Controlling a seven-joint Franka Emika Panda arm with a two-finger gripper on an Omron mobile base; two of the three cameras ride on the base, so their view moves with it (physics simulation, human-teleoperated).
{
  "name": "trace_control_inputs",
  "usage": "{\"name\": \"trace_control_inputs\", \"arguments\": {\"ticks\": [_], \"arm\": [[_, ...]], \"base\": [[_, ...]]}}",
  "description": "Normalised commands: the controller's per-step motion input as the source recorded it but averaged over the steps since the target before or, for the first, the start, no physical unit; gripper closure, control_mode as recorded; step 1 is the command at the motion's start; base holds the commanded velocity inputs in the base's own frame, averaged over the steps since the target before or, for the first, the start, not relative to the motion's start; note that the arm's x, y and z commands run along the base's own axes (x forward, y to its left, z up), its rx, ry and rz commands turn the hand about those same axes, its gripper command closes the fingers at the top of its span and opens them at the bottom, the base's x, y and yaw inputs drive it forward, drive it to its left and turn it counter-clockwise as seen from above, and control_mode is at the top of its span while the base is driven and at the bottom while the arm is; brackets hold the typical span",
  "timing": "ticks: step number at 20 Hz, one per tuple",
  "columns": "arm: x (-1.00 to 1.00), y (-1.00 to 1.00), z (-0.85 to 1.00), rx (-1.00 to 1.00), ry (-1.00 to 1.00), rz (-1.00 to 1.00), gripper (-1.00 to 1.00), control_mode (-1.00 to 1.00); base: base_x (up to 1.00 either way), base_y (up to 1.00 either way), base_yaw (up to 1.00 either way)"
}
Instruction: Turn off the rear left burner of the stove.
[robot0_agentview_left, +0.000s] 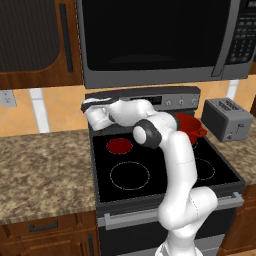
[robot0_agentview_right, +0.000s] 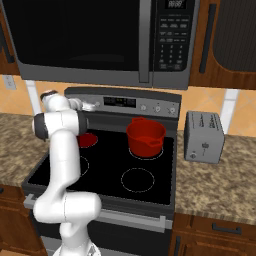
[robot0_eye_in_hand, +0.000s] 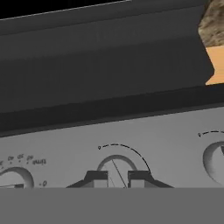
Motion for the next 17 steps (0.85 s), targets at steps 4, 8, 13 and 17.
{"name": "trace_control_inputs", "arguments": {"ticks": [4,8,13,17], "arm": [[0.00,-0.26,0.00,0.43,0.02,-0.22,1.00,-1.00],[-0.01,-0.27,0.00,0.44,0.02,-0.25,1.00,-1.00],[-0.06,-0.27,0.00,0.42,0.02,-0.24,1.00,-1.00],[0.00,0.00,0.03,0.00,0.00,0.00,1.00,-1.00]], "base": [[0.00,0.00,0.00],[0.00,0.00,0.00],[0.00,0.00,0.00],[0.00,0.00,0.00]]}}
